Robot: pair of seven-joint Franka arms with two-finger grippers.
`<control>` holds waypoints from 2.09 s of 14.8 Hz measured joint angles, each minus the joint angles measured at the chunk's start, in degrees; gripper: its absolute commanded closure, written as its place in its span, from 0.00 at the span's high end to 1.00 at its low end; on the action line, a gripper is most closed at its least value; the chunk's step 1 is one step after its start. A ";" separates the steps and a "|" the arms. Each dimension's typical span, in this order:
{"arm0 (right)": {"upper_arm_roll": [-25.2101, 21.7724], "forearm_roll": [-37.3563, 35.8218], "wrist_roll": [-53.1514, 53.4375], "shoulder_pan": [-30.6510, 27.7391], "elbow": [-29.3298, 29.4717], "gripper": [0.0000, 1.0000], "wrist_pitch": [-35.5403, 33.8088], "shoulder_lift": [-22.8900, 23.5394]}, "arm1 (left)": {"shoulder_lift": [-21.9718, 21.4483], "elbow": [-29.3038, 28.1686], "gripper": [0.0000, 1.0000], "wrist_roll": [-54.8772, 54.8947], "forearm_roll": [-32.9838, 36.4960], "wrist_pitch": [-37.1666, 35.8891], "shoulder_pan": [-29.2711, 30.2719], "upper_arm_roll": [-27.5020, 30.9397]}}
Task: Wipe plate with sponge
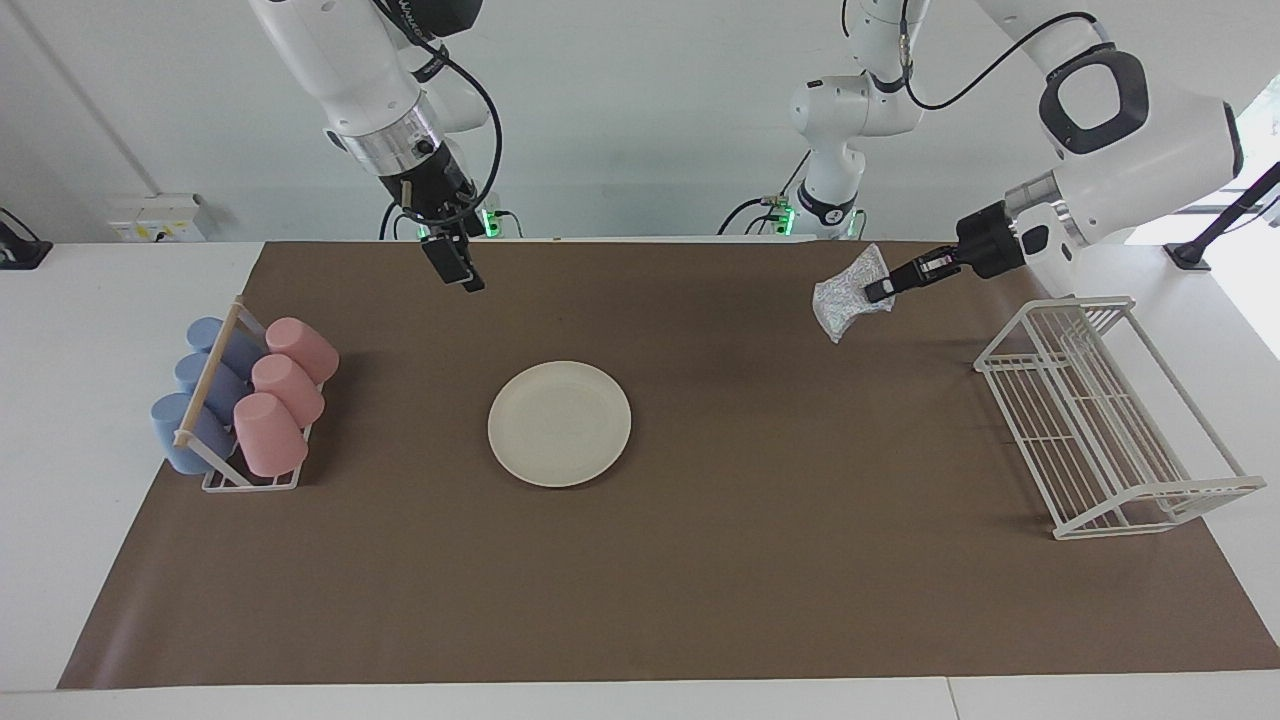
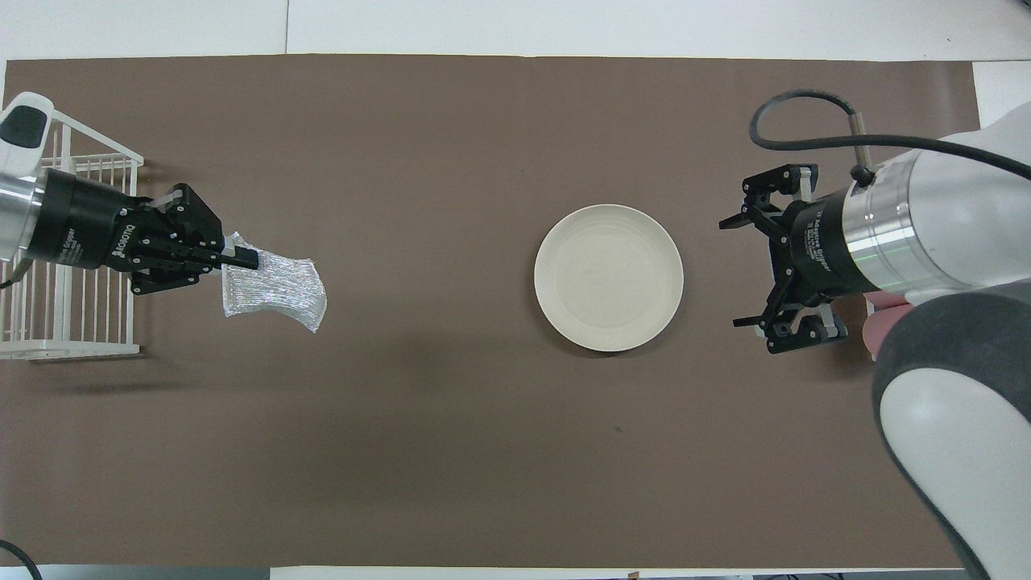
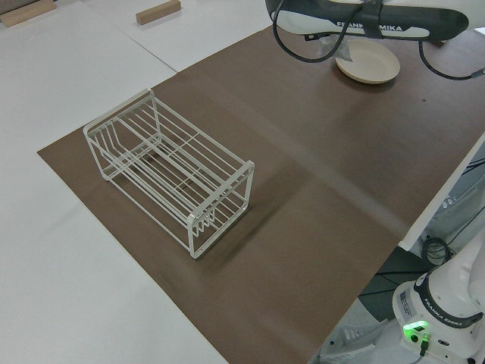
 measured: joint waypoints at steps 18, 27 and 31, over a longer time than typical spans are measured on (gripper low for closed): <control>0.35 -3.29 14.24 6.71 -1.51 1.00 -0.03 -1.38 | -12.67 -29.10 0.00 29.88 -35.23 15.70 -12.21 -1.69; 0.58 -7.85 28.83 15.88 10.65 1.00 -7.05 8.99 | -12.63 -30.17 0.00 33.96 -40.37 19.22 -17.99 -1.71; 0.71 -8.46 35.68 22.21 10.82 1.00 -3.06 10.81 | -12.63 -30.25 0.00 34.20 -43.18 20.04 -19.24 -1.73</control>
